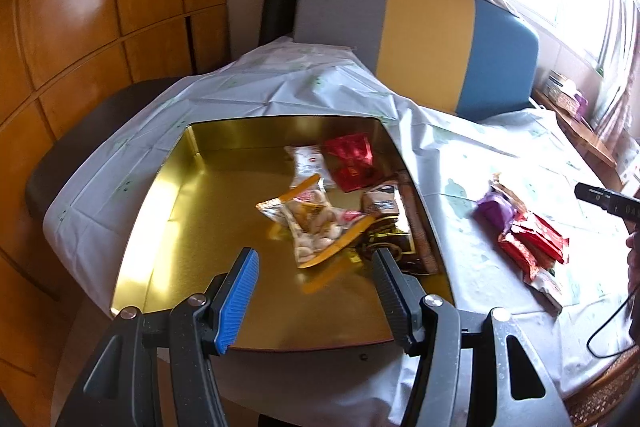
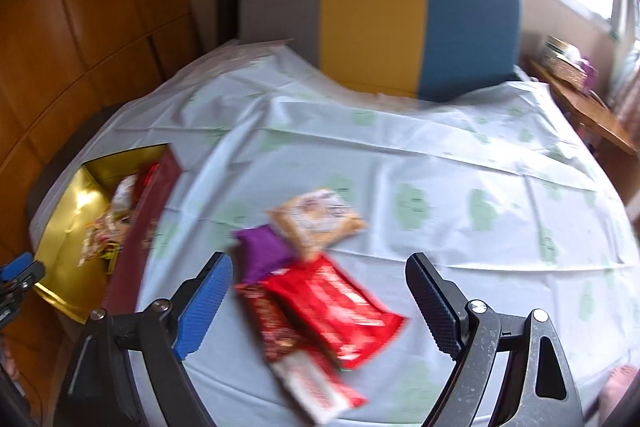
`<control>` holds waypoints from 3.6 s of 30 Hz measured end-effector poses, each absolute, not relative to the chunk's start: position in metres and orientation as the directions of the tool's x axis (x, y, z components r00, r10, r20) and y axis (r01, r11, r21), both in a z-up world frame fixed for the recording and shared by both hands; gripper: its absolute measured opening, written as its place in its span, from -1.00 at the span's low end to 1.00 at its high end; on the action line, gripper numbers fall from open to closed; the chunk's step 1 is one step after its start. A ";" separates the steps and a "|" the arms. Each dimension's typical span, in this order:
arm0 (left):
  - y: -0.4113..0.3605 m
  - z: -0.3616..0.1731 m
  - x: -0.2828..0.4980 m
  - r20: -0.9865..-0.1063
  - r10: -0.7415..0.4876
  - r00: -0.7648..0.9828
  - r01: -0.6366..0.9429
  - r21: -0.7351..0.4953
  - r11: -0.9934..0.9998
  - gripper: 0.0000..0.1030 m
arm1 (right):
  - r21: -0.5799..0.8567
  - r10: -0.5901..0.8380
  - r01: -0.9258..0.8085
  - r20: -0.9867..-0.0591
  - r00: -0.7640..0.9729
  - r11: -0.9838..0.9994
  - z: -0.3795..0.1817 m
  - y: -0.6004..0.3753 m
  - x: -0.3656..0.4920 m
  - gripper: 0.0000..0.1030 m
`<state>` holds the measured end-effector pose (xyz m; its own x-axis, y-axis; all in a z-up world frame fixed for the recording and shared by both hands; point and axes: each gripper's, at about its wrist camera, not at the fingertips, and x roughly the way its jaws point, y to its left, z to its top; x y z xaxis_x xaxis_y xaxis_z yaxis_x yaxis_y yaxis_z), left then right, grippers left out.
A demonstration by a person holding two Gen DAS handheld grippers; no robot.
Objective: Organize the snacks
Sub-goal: 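Move both grippers back over the snack pile beside the tin, then grasp the tan pastry packet from the pile with the left gripper, then hold the tan packet up while the right gripper grasps the white Rosskiss wafer packet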
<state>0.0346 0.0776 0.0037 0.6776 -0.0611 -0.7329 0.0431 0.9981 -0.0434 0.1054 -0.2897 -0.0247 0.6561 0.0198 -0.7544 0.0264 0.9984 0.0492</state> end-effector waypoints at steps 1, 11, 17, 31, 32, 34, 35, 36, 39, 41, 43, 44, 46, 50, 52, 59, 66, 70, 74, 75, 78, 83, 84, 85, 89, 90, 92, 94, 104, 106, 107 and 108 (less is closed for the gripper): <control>0.075 0.004 0.035 -0.733 -0.065 0.677 0.052 -0.040 0.998 0.16 | 0.045 0.007 0.042 -0.755 0.656 0.998 -0.025 -0.298 0.104 0.78; 0.036 0.009 0.039 -0.736 -0.119 0.666 0.155 -0.019 0.988 0.16 | 0.090 -0.098 0.265 -0.780 0.619 0.960 -0.046 -0.384 0.102 0.79; 0.009 0.010 0.039 -0.736 -0.141 0.662 0.227 0.018 0.974 0.16 | 0.156 -0.095 0.348 -0.789 0.607 0.925 -0.051 -0.406 0.098 0.80; -0.068 -0.009 0.056 -0.807 -0.295 0.512 0.418 -0.065 0.906 0.05 | 0.195 -0.068 0.360 -0.795 0.603 0.913 -0.052 -0.408 0.098 0.85; -0.074 -0.012 0.059 -0.815 -0.309 0.489 0.427 -0.086 0.900 0.05 | 0.198 -0.065 0.360 -0.795 0.603 0.912 -0.053 -0.409 0.098 0.85; -0.084 -0.018 0.061 -0.828 -0.324 0.458 0.436 -0.109 0.893 -0.02 | 0.202 -0.058 0.358 -0.799 0.598 0.911 -0.053 -0.408 0.098 0.86; -0.089 -0.022 0.062 -0.833 -0.327 0.446 0.442 -0.112 0.890 -0.04 | 0.203 -0.054 0.355 -0.801 0.596 0.912 -0.054 -0.408 0.099 0.86; -0.093 -0.025 0.063 -0.838 -0.330 0.435 0.448 -0.117 0.887 -0.05 | 0.204 -0.050 0.351 -0.803 0.594 0.914 -0.055 -0.407 0.099 0.86; -0.104 -0.034 0.067 -0.852 -0.342 0.396 0.459 -0.139 0.877 -0.07 | 0.201 -0.041 0.338 -0.806 0.590 0.920 -0.055 -0.404 0.099 0.86; -0.108 -0.036 0.073 -0.859 -0.335 0.387 0.456 -0.138 0.879 -0.07 | 0.199 -0.036 0.331 -0.809 0.587 0.922 -0.055 -0.402 0.100 0.86; -0.112 -0.036 0.083 -0.862 -0.326 0.389 0.448 -0.133 0.884 -0.07 | 0.205 -0.027 0.326 -0.810 0.585 0.923 -0.056 -0.401 0.100 0.86; -0.114 -0.034 0.088 -0.862 -0.323 0.392 0.448 -0.128 0.885 -0.07 | 0.207 -0.024 0.326 -0.811 0.584 0.923 -0.056 -0.401 0.099 0.86; -0.119 -0.030 0.101 -0.858 -0.314 0.406 0.447 -0.113 0.887 -0.07 | 0.210 -0.021 0.325 -0.812 0.583 0.922 -0.056 -0.401 0.099 0.86; -0.140 -0.025 0.124 -0.859 -0.297 0.417 0.476 -0.072 0.877 0.18 | 0.210 -0.021 0.327 -0.812 0.583 0.922 -0.055 -0.401 0.099 0.86; -0.155 -0.025 0.136 -0.859 -0.295 0.419 0.505 -0.050 0.862 0.28 | 0.205 -0.035 0.337 -0.809 0.587 0.919 -0.053 -0.402 0.097 0.86; -0.201 -0.040 0.167 -0.870 -0.257 0.421 0.566 0.031 0.823 0.50 | 0.244 -0.001 0.338 -0.810 0.587 0.909 -0.053 -0.406 0.097 0.88; -0.226 -0.061 0.194 -0.896 -0.217 0.388 0.596 0.064 0.801 0.50 | 0.269 0.027 0.330 -0.810 0.586 0.905 -0.054 -0.407 0.099 0.88; -0.237 -0.081 0.209 -0.912 -0.181 0.369 0.605 0.088 0.792 0.31 | 0.270 0.029 0.328 -0.810 0.586 0.905 -0.054 -0.407 0.099 0.88; -0.225 -0.075 0.214 -0.897 -0.267 0.353 0.566 -0.022 0.824 0.19 | 0.269 0.023 0.340 -0.814 0.580 0.901 -0.056 -0.409 0.099 0.88; -0.219 -0.069 0.212 -0.883 -0.291 0.368 0.557 -0.041 0.829 0.19 | 0.269 0.024 0.342 -0.815 0.579 0.900 -0.056 -0.410 0.099 0.88; -0.201 -0.050 0.201 -0.854 -0.305 0.421 0.532 -0.040 0.846 0.19 | 0.258 0.019 0.339 -0.820 0.572 0.905 -0.057 -0.408 0.100 0.88; -0.161 -0.030 0.167 -0.827 -0.325 0.458 0.505 -0.058 0.861 0.19 | 0.230 0.006 0.336 -0.832 0.554 0.913 -0.061 -0.405 0.101 0.88; -0.156 -0.029 0.158 -0.825 -0.324 0.463 0.508 -0.053 0.860 0.19 | 0.228 0.008 0.335 -0.836 0.549 0.914 -0.062 -0.405 0.101 0.88; -0.152 -0.029 0.148 -0.824 -0.325 0.465 0.513 -0.048 0.857 0.19 | 0.224 0.007 0.333 -0.839 0.544 0.916 -0.063 -0.404 0.101 0.88; -0.139 -0.035 0.109 -0.824 -0.326 0.464 0.538 -0.030 0.842 0.19 | 0.190 -0.010 0.324 -0.850 0.527 0.927 -0.067 -0.400 0.102 0.88; -0.137 -0.037 0.099 -0.826 -0.328 0.459 0.543 -0.032 0.839 0.19 | 0.183 -0.013 0.321 -0.852 0.523 0.929 -0.068 -0.399 0.103 0.88; -0.128 -0.042 0.080 -0.832 -0.333 0.443 0.552 -0.039 0.833 0.19 | 0.181 -0.007 0.311 -0.856 0.517 0.933 -0.069 -0.397 0.104 0.88; -0.123 -0.051 0.065 -0.842 -0.327 0.428 0.564 -0.033 0.825 0.19 | 0.197 0.024 0.284 -0.857 0.515 0.938 -0.071 -0.393 0.105 0.88; -0.085 -0.080 0.029 -0.863 -0.317 0.392 0.538 -0.064 0.840 0.19 | 0.261 0.243 0.002 -0.900 0.361 0.965 -0.093 -0.330 0.105 0.83; -0.083 -0.081 0.026 -0.858 -0.323 0.398 0.540 -0.065 0.839 0.19 | 0.257 0.257 -0.043 -0.915 0.312 0.965 -0.101 -0.319 0.102 0.83; -0.082 -0.082 0.026 -0.856 -0.328 0.399 0.540 -0.070 0.839 0.19 | 0.248 0.255 -0.061 -0.921 0.296 0.967 -0.104 -0.314 0.102 0.83; -0.081 -0.082 0.025 -0.853 -0.332 0.402 0.540 -0.073 0.839 0.19 | 0.236 0.250 -0.085 -0.926 0.281 0.968 -0.107 -0.308 0.101 0.82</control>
